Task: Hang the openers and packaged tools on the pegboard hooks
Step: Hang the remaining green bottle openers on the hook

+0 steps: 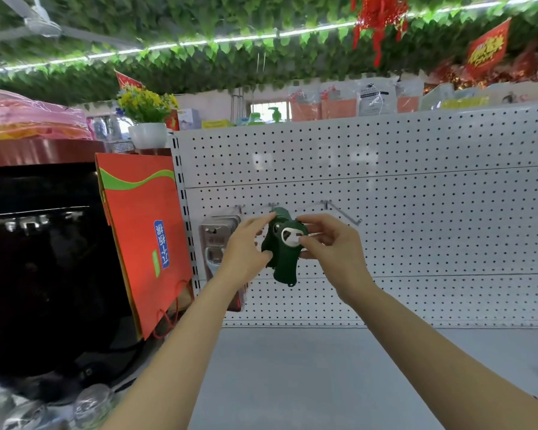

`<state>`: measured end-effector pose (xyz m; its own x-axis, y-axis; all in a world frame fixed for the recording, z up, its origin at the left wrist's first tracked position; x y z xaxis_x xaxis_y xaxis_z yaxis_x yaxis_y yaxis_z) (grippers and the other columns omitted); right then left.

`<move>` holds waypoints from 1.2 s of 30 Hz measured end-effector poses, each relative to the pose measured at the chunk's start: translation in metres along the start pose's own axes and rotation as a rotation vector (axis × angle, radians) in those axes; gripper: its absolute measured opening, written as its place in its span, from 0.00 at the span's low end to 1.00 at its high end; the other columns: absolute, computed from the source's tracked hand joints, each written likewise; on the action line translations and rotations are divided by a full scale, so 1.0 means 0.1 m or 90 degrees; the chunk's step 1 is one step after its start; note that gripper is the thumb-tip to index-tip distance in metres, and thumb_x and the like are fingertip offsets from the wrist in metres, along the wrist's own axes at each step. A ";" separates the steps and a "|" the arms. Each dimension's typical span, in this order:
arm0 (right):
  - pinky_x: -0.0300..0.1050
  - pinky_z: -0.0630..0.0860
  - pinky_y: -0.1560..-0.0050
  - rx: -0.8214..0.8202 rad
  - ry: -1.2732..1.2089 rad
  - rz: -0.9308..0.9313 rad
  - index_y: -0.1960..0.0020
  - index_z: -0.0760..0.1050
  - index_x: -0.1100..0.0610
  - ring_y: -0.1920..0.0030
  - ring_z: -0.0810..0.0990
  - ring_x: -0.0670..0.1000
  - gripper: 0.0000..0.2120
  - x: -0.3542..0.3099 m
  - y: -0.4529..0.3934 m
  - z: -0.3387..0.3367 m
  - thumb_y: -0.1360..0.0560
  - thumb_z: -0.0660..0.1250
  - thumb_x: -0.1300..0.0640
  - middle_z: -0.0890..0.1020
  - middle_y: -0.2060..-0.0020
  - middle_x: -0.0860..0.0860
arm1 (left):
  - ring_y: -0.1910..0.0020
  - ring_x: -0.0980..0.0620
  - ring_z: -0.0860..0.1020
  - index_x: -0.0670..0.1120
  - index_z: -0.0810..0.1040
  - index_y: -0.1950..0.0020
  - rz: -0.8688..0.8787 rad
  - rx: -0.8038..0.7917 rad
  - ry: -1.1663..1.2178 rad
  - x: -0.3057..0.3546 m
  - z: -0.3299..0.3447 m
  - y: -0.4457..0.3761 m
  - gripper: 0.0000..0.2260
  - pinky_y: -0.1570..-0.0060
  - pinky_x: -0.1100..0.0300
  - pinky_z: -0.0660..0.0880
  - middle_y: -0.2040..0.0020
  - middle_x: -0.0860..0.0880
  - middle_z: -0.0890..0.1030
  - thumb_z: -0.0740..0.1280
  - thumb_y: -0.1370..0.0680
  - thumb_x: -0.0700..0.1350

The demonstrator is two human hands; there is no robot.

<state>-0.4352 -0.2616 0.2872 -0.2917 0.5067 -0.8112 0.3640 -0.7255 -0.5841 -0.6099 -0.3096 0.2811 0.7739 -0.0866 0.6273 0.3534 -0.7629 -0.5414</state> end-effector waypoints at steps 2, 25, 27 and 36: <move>0.46 0.83 0.58 -0.004 0.000 0.000 0.48 0.80 0.52 0.53 0.83 0.57 0.15 0.01 -0.04 0.08 0.27 0.67 0.70 0.83 0.53 0.55 | 0.29 0.53 0.68 0.57 0.67 0.23 0.007 -0.042 -0.042 0.04 -0.07 0.02 0.38 0.34 0.60 0.67 0.28 0.54 0.69 0.69 0.28 0.31; 0.53 0.83 0.54 0.095 0.063 0.026 0.47 0.81 0.50 0.58 0.84 0.54 0.15 0.43 -0.36 0.18 0.27 0.68 0.67 0.84 0.56 0.51 | 0.26 0.52 0.66 0.56 0.57 0.19 0.107 -0.183 -0.211 0.24 -0.07 -0.01 0.38 0.29 0.51 0.69 0.22 0.55 0.64 0.68 0.25 0.40; 0.51 0.83 0.55 0.095 0.059 0.029 0.48 0.81 0.50 0.56 0.84 0.55 0.15 0.46 -0.37 0.18 0.27 0.68 0.67 0.84 0.56 0.51 | 0.26 0.53 0.66 0.55 0.57 0.19 0.110 -0.182 -0.209 0.23 -0.06 -0.02 0.36 0.30 0.54 0.68 0.22 0.56 0.63 0.69 0.24 0.41; 0.40 0.78 0.50 0.119 0.163 -0.014 0.44 0.79 0.50 0.54 0.81 0.41 0.12 0.43 -0.24 0.05 0.26 0.70 0.60 0.84 0.53 0.45 | 0.24 0.53 0.62 0.55 0.54 0.18 0.116 -0.157 -0.205 0.14 -0.01 0.05 0.35 0.28 0.54 0.65 0.21 0.56 0.60 0.69 0.22 0.46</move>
<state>-0.4613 -0.2251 0.2663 -0.0566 0.6071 -0.7926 0.1841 -0.7739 -0.6059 -0.5975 -0.3158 0.2880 0.9500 -0.0599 0.3065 0.0901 -0.8872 -0.4525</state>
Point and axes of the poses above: each hand's wrist, its own y-axis away from the middle knuckle, its own z-axis out of the palm, x = y × z, the point moved 8 cm from there along -y, towards the middle knuckle
